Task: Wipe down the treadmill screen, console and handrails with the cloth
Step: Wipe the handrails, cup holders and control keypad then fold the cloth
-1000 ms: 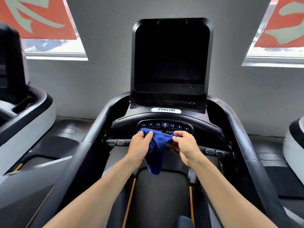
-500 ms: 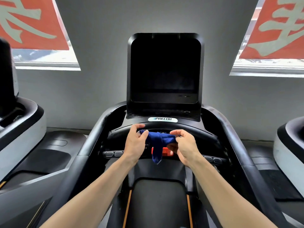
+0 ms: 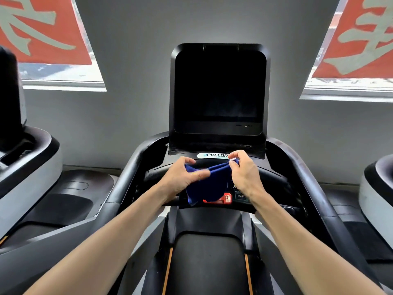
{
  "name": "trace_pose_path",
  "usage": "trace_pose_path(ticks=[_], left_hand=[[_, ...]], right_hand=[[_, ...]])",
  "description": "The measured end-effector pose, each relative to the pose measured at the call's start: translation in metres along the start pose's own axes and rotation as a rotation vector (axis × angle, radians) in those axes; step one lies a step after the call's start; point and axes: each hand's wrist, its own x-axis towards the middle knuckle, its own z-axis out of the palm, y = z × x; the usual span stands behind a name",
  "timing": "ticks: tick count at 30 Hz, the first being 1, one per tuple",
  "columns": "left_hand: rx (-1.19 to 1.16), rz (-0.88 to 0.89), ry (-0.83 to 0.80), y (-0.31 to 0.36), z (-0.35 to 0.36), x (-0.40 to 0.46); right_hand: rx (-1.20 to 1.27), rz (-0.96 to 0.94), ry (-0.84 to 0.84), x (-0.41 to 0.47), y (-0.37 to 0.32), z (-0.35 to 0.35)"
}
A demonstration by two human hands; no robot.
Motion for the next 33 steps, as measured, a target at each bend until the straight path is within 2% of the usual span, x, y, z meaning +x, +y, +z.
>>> trace_pose_path(ticks=[2,5,8,10,12,13,16,18,21,24,25,27,29,31,32,33], left_hand=[[0.238,0.019,-0.108,-0.001,-0.005,-0.001],[0.628,0.119,-0.090,-0.007,-0.012,0.005],[0.841,0.223,-0.072,-0.007,-0.017,0.008],[0.885,0.279,-0.056,-0.002,-0.025,0.009],[0.788,0.268,-0.105,0.001,-0.035,0.010],[0.693,0.233,-0.139,-0.001,-0.040,0.011],[0.278,0.051,-0.198,-0.001,-0.045,0.006],[0.048,-0.038,-0.159,-0.005,-0.036,0.003],[-0.028,-0.086,-0.026,-0.008,-0.012,0.000],[-0.081,-0.118,-0.002,-0.016,0.019,-0.003],[-0.117,-0.162,-0.012,-0.017,0.029,-0.004],[-0.311,-0.296,-0.082,-0.016,0.047,-0.007],[-0.508,-0.388,-0.167,-0.015,0.058,-0.011],[-0.568,-0.386,-0.179,-0.022,0.065,-0.011],[-0.572,-0.362,-0.137,-0.026,0.069,-0.011],[-0.589,-0.349,-0.089,-0.030,0.072,-0.012]], right_hand=[[-0.073,0.018,-0.086,0.008,0.003,0.000],[-0.158,0.011,-0.263,0.017,0.008,0.003],[-0.181,-0.013,-0.482,0.018,0.004,-0.004],[-0.294,-0.074,-0.569,0.021,0.004,-0.012],[-0.320,-0.118,-0.596,0.027,0.006,-0.022],[-0.248,-0.118,-0.602,0.029,0.006,-0.028],[0.212,0.089,-0.579,0.024,0.008,-0.039],[0.342,0.214,-0.517,0.017,0.012,-0.037],[0.271,0.319,-0.303,0.009,0.017,-0.020],[0.008,0.227,-0.122,-0.002,0.017,0.000],[-0.008,0.202,-0.126,-0.010,0.013,0.006],[-0.030,0.139,-0.246,-0.026,0.003,0.013],[-0.044,0.032,-0.475,-0.042,-0.002,0.011],[0.138,0.043,-0.678,-0.054,0.002,0.000],[0.273,0.105,-0.663,-0.058,0.008,-0.007],[0.387,0.175,-0.554,-0.062,0.016,-0.012]])
